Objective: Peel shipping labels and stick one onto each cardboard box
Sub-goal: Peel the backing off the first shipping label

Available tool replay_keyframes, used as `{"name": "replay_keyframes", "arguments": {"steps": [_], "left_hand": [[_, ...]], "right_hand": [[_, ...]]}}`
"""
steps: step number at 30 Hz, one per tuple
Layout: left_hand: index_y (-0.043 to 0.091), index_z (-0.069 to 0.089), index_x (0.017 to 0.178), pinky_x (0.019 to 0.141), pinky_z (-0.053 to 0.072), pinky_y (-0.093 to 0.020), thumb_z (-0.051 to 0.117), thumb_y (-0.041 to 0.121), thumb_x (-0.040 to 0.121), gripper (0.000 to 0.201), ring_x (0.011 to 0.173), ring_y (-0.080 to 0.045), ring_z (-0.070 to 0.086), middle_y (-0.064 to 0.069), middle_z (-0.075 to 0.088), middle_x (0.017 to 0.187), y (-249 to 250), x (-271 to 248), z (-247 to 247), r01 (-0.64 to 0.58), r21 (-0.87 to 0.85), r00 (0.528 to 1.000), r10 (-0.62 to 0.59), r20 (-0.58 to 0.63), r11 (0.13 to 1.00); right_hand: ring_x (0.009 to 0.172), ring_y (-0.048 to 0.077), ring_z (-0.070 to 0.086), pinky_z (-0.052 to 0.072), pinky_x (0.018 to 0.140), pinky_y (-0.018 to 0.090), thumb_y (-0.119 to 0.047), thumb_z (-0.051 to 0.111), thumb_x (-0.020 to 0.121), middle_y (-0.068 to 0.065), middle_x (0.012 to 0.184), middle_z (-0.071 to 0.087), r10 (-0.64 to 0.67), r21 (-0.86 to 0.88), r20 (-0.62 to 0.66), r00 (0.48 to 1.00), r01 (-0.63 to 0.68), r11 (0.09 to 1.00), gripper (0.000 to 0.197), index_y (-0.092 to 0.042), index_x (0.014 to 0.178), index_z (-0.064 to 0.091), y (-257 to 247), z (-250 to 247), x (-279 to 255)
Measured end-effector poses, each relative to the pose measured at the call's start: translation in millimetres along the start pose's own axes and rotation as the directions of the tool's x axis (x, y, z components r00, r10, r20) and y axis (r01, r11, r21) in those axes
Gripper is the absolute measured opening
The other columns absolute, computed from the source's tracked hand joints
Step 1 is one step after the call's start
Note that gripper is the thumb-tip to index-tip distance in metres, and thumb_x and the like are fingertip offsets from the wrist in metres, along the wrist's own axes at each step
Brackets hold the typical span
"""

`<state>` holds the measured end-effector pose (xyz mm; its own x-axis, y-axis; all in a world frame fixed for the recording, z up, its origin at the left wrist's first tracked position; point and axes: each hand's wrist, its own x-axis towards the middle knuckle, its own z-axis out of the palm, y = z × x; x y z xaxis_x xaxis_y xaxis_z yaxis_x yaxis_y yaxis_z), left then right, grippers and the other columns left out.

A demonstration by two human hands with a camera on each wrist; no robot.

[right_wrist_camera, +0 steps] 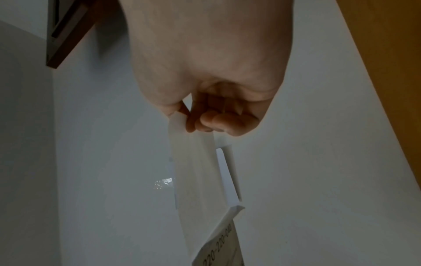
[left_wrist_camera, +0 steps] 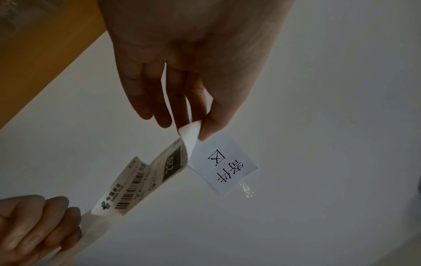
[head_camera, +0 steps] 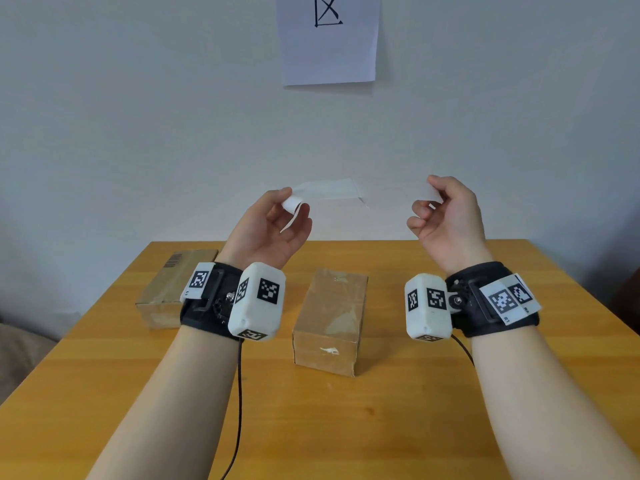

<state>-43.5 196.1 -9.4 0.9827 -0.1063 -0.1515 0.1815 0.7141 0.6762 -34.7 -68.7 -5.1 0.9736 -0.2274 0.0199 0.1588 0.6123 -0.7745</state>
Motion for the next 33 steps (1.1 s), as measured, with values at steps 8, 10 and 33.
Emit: {"name": "replay_keyframes", "arguments": {"steps": [8, 10, 33], "left_hand": [[0.011, 0.069, 0.094, 0.077, 0.063, -0.033, 0.075, 0.014, 0.093, 0.007, 0.084, -0.022, 0.076, -0.004, 0.074, 0.099, -2.4, 3.4, -1.9, -0.022, 0.041, 1.000, 0.023, -0.015, 0.999], [0.011, 0.069, 0.091, 0.075, 0.063, -0.033, 0.075, 0.014, 0.094, 0.007, 0.082, -0.022, 0.076, -0.003, 0.073, 0.092, -1.6, 3.6, -1.6, -0.018, 0.040, 1.000, 0.019, -0.016, 0.999], [0.011, 0.072, 0.087, 0.077, 0.061, -0.031, 0.077, 0.014, 0.092, 0.007, 0.079, -0.019, 0.075, -0.001, 0.073, 0.084, -9.0, 6.6, 5.5, -0.047, 0.043, 0.996, 0.050, -0.073, 0.998]], "right_hand": [[0.052, 0.014, 0.040, 0.031, 0.047, 0.025, -0.012, 0.060, 0.095, -0.001, 0.080, 0.041, 0.014, 0.054, -0.025, 1.000, -0.013, 0.998, 0.013, -0.015, 0.086, 0.051, -0.5, -3.9, 1.4], [0.051, 0.014, 0.039, 0.031, 0.047, 0.025, -0.012, 0.060, 0.095, -0.001, 0.077, 0.040, 0.017, 0.064, -0.043, 0.999, -0.015, 0.998, 0.014, -0.016, 0.086, 0.050, 0.0, -4.4, 3.3], [0.050, 0.014, 0.038, 0.032, 0.046, 0.025, -0.012, 0.057, 0.096, 0.001, 0.067, 0.041, 0.009, 0.052, -0.128, 0.992, -0.002, 0.999, 0.006, -0.014, 0.093, 0.052, 1.4, -23.0, 4.3]]}}
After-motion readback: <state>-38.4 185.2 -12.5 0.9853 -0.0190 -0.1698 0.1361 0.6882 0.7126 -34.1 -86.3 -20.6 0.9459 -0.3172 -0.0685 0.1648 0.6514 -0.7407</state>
